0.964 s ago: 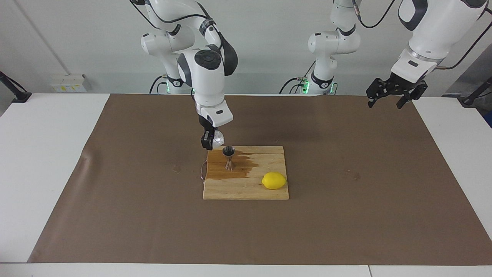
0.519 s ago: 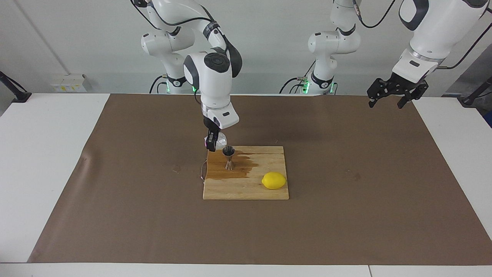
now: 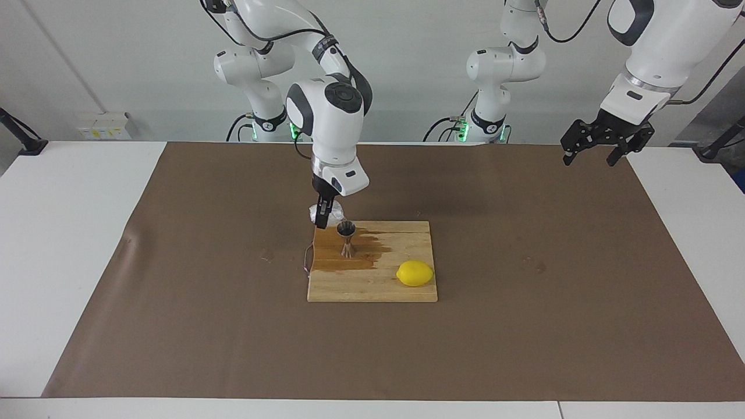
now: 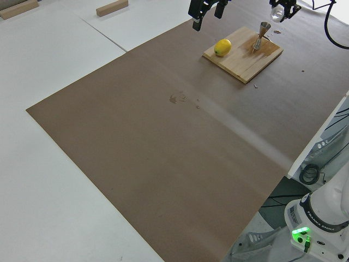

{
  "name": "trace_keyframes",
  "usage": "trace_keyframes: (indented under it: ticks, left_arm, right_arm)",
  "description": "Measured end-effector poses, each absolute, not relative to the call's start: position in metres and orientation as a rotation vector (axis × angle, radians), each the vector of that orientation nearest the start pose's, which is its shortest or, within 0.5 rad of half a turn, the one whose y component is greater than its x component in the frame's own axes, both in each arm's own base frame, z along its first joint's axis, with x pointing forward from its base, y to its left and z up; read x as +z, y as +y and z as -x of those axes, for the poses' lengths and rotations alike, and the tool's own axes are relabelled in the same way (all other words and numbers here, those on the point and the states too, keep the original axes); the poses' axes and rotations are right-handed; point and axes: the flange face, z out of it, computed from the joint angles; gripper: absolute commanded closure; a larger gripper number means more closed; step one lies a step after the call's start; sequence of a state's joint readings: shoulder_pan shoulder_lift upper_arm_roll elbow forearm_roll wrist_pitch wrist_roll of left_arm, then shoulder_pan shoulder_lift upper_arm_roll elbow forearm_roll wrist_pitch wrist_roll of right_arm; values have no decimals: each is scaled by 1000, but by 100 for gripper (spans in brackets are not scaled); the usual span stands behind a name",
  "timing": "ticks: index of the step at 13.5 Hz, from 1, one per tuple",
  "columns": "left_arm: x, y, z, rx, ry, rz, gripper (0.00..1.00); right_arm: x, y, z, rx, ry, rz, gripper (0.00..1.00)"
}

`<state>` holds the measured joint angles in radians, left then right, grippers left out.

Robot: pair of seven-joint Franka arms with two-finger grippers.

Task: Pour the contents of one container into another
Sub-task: 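Tilt the white cup over the silver cup with the right gripper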

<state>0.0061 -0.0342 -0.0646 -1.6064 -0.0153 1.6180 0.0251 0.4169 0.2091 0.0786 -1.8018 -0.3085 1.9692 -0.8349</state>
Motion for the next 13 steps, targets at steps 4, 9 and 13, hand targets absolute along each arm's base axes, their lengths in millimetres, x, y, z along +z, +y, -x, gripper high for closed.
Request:
trace_keyframes:
  ticks: [4,9,13]
  left_arm:
    - [630,-34,-547,-66,128,3153,0]
    - [629,-32,-547,-60,119,3154,0]
    - [628,-32,-547,-59,118,3154,0]
  right_arm:
    - [428,274,-556,142,-2264,2537,81]
    - [426,277,-560,151,-2271,2537,81]
    - [422,283,-558,174,-2312,2524,81]
